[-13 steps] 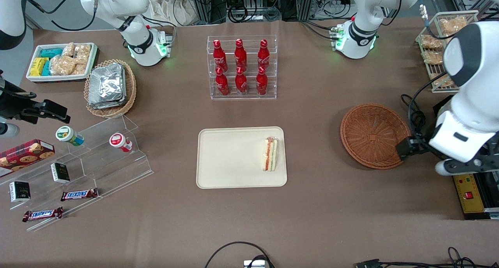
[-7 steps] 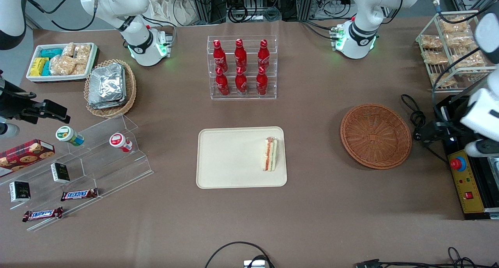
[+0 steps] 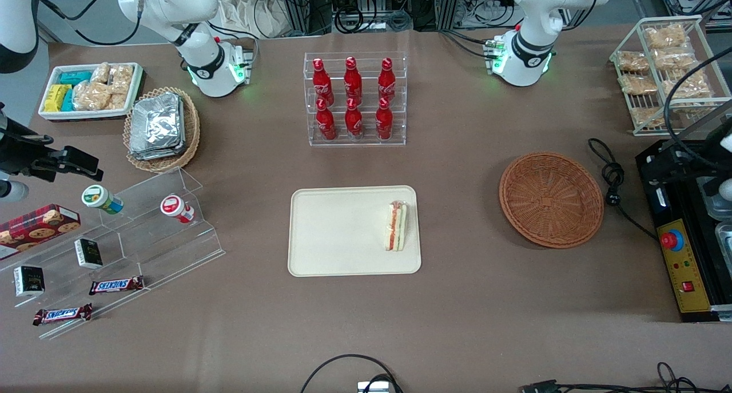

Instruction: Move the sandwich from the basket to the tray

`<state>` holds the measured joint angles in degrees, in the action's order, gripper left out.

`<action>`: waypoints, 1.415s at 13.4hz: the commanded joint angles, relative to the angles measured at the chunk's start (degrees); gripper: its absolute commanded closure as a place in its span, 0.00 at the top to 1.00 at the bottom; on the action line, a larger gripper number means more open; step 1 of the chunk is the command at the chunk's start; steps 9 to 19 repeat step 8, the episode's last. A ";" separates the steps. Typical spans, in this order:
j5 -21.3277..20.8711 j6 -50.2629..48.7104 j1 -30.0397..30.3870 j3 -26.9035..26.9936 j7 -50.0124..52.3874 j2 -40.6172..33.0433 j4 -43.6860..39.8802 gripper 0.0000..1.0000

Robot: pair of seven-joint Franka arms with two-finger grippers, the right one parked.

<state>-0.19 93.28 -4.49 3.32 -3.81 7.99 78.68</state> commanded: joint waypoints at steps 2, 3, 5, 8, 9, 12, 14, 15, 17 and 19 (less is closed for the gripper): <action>-0.16 -0.55 3.69 -4.62 -0.06 -8.06 9.27 1.00; -0.08 -0.56 5.62 -6.98 0.11 -9.21 10.52 1.00; 0.45 -1.87 7.48 -9.72 0.29 -10.01 10.62 1.00; 0.80 -3.45 7.66 -9.91 0.03 -10.02 10.53 1.00; 0.80 -3.45 7.66 -9.91 0.03 -10.02 10.53 1.00; 0.80 -3.45 7.66 -9.91 0.03 -10.02 10.53 1.00; 0.80 -3.45 7.66 -9.91 0.03 -10.02 10.53 1.00; 0.80 -3.45 7.66 -9.91 0.03 -10.02 10.53 1.00; 0.80 -3.45 7.66 -9.91 0.03 -10.02 10.53 1.00; 0.80 -3.45 7.66 -9.91 0.03 -10.02 10.53 1.00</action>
